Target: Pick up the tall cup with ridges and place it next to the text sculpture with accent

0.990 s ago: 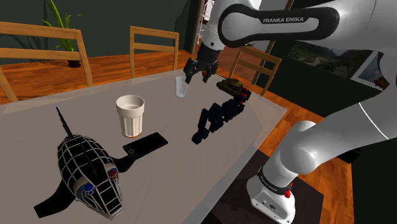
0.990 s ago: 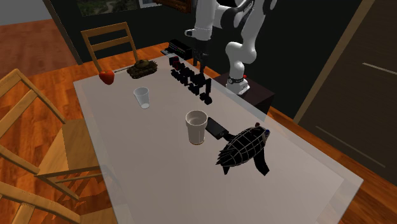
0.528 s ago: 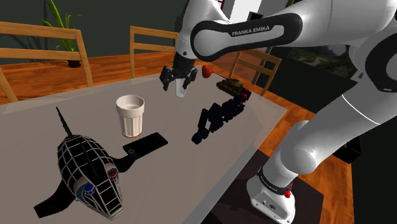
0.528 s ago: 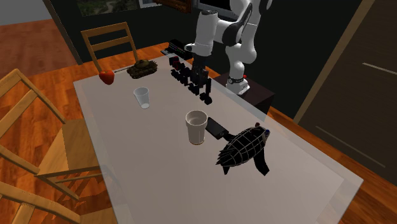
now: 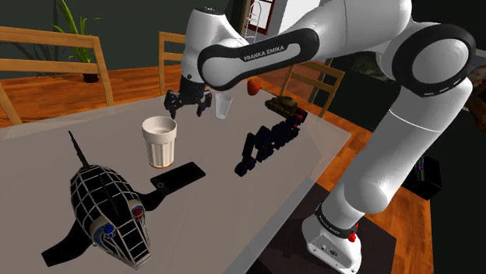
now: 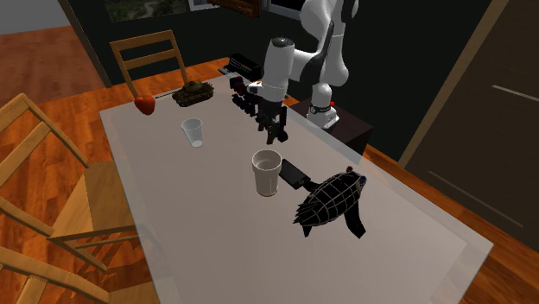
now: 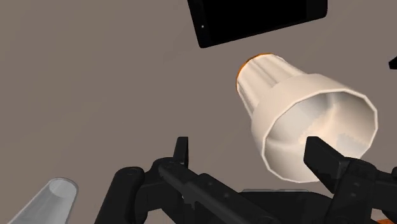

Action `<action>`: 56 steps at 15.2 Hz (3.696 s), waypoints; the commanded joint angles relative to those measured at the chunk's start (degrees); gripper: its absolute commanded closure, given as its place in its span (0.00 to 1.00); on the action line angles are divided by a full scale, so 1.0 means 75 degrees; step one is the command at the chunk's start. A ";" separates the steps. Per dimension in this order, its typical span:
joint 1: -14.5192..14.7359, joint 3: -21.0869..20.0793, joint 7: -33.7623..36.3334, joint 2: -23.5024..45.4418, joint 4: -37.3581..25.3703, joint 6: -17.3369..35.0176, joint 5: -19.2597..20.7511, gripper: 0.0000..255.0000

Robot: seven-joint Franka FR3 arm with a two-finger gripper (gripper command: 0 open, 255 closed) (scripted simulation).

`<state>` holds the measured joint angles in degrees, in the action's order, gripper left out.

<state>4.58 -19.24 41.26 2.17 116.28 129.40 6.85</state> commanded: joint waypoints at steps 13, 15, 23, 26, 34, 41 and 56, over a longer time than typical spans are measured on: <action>0.0270 0.0016 0.0857 0.1449 -0.0592 0.0728 0.0872 0.00; 0.0270 0.0016 0.0857 0.1449 -0.0592 0.0728 0.0872 0.00; 0.0270 0.0016 0.0857 0.1449 -0.0594 0.0727 0.0872 1.00; 0.0270 0.0016 0.0857 0.1448 -0.0593 0.0726 0.0872 1.00; 0.0235 -0.0041 0.0683 0.1180 -0.0883 0.0196 0.0669 1.00; 0.0211 -0.0084 0.0513 0.0932 -0.1304 -0.0445 0.0481 1.00; 0.0210 -0.0132 0.0261 0.0664 -0.2516 -0.1894 0.0252 1.00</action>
<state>6.12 -20.20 43.26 7.28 97.99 115.87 8.82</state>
